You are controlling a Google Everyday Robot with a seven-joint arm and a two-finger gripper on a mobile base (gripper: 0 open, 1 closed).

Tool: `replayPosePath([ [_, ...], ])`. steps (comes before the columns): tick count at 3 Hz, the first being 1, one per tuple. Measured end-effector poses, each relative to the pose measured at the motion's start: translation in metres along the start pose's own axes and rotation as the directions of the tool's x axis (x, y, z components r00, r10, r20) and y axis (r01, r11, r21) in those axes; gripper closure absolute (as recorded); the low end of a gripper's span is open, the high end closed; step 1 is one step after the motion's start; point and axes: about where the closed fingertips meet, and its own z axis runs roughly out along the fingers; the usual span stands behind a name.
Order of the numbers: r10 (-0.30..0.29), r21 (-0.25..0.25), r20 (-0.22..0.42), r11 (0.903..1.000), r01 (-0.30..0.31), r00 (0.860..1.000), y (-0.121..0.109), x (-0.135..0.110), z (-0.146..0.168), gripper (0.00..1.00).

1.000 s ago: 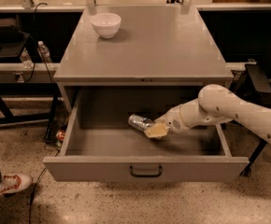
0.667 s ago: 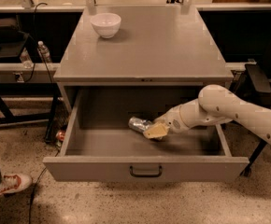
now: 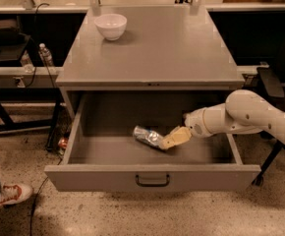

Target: Place redbull can into top drawer

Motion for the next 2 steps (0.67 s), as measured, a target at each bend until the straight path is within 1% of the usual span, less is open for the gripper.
replayPosePath([
  [1, 0.009, 0.088, 0.074, 0.996, -0.016, 0.997, -0.0126, -0.0052, -0.0417, 0.0],
  [2, 0.018, 0.104, 0.083, 0.9942, -0.027, 0.996, -0.0165, -0.0008, -0.0504, 0.0],
])
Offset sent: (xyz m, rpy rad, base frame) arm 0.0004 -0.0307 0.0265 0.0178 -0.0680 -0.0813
